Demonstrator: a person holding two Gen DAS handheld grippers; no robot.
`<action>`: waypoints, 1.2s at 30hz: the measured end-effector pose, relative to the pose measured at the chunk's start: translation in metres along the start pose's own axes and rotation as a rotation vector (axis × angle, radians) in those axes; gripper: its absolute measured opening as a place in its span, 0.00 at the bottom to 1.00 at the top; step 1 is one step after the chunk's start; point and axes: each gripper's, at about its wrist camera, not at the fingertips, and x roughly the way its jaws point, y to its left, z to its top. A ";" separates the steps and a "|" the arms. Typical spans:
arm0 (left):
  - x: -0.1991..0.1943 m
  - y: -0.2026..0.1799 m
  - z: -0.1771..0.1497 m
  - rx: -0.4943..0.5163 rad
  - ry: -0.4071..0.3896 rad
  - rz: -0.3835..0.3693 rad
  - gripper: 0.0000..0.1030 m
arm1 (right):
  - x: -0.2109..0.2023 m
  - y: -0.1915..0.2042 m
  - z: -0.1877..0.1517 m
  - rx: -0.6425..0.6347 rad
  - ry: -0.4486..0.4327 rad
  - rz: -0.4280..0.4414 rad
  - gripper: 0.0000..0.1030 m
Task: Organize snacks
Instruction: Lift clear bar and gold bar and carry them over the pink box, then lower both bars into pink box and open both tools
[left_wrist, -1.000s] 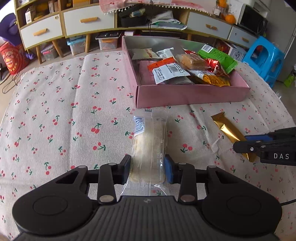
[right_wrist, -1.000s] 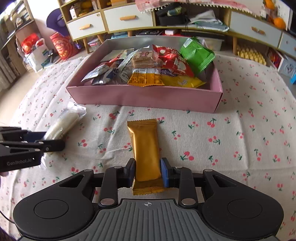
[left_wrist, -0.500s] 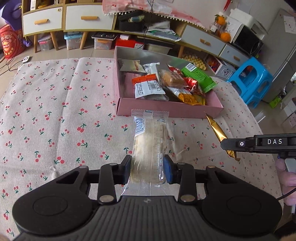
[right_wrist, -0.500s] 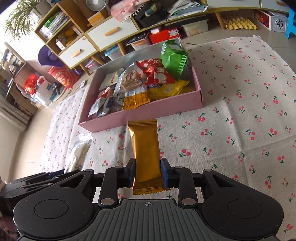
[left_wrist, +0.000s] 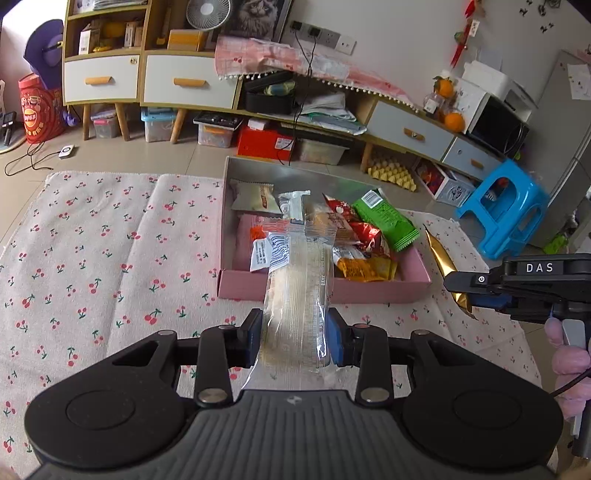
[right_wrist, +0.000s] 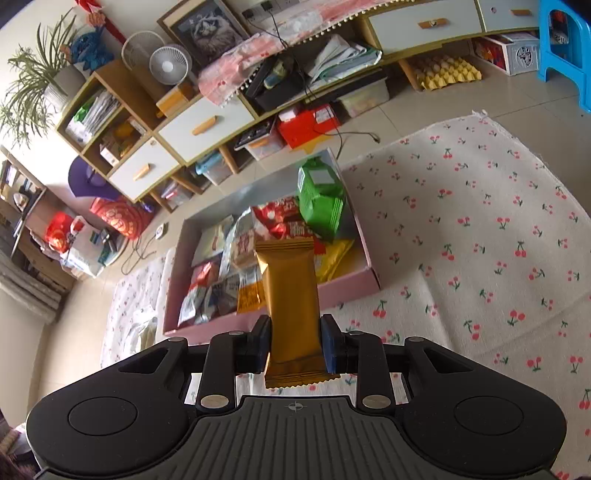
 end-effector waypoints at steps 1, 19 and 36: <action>0.004 -0.003 0.002 0.003 -0.007 0.006 0.32 | 0.003 -0.001 0.004 0.010 -0.007 0.008 0.27; 0.094 -0.014 0.060 0.054 -0.033 0.118 0.32 | 0.074 -0.017 0.039 -0.101 -0.023 -0.030 0.27; 0.089 -0.018 0.058 0.094 -0.077 0.179 0.65 | 0.075 -0.011 0.038 -0.170 0.007 -0.032 0.44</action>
